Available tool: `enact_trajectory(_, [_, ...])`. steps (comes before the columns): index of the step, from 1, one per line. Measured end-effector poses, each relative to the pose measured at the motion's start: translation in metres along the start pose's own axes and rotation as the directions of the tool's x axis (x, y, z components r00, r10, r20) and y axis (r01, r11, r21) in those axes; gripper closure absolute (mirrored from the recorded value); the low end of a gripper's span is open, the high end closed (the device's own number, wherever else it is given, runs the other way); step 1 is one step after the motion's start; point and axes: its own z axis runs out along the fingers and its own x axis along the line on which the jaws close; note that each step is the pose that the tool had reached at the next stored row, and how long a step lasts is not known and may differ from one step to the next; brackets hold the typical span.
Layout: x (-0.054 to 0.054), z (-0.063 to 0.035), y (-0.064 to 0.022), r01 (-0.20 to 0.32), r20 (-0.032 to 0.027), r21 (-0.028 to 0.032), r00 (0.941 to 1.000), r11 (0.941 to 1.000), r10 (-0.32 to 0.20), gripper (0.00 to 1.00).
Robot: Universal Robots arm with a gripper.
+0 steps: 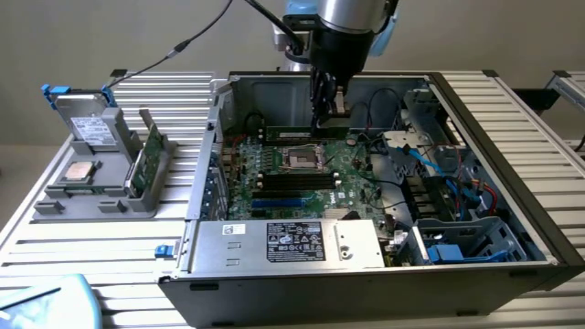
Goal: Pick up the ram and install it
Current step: 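Insert the ram into the slot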
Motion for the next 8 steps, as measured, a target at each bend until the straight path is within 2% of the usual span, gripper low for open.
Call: enact_trajectory(8, [0.000, 0.0147, -0.0014, -0.007, 0.0008, 0.0002, 1.0000, 1.0000, 0.007, 0.86])
